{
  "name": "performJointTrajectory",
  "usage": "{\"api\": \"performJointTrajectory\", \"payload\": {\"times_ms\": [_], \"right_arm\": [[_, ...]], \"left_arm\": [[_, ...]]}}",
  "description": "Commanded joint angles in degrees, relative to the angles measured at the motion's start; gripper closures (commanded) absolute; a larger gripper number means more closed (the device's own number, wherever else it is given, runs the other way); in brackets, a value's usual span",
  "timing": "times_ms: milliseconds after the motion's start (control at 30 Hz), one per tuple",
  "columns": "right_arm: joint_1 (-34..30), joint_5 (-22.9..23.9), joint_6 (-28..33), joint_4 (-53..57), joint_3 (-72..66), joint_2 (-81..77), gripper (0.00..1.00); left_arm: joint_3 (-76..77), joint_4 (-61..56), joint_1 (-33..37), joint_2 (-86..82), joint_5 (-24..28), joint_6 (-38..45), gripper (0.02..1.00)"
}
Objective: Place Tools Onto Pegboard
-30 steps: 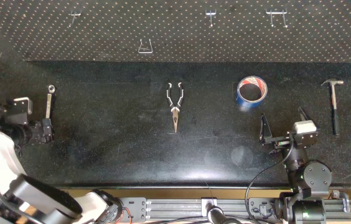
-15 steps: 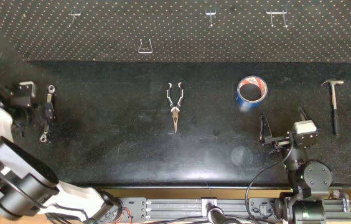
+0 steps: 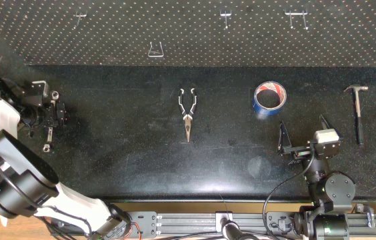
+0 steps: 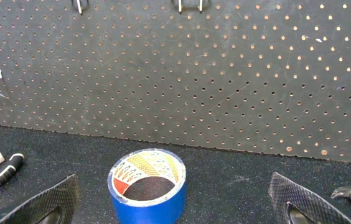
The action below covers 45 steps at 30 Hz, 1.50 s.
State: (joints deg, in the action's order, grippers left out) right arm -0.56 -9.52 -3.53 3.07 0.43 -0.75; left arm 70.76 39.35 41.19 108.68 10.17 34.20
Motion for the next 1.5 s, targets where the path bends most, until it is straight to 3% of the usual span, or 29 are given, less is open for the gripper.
{"api": "performJointTrajectory", "payload": {"times_ms": [33,333,400,500,733,867,1033,1500], "right_arm": [[0.4,0.3,1.0,0.3,-0.2,0.4,0.007],[0.4,0.3,1.0,0.3,-0.2,0.4,0.009],[0.4,0.3,1.0,0.3,-0.2,0.4,0.009],[0.4,0.3,1.0,0.3,-0.2,0.4,0.009],[0.4,0.3,1.0,0.3,-0.2,0.4,0.009],[0.4,0.3,1.0,0.3,-0.2,0.4,0.009],[0.4,0.3,1.0,0.3,-0.2,0.4,0.009],[0.4,0.3,1.0,0.3,-0.2,0.4,0.009]], "left_arm": [[1.3,-1.0,0.0,1.4,0.8,-0.8,0.025],[1.3,-1.2,0.0,2.3,0.8,-0.8,0.038],[1.3,-1.1,0.0,2.3,0.8,-0.8,0.154],[1.3,-1.1,0.0,2.3,0.8,-0.7,0.233],[1.3,-0.6,0.0,2.3,0.8,-0.7,0.748],[1.3,-0.6,0.0,2.3,0.8,-0.8,0.897],[1.3,-0.9,0.0,2.3,0.8,-0.8,0.989],[1.2,-2.7,-0.8,-6.9,0.0,-2.9,0.989]]}}
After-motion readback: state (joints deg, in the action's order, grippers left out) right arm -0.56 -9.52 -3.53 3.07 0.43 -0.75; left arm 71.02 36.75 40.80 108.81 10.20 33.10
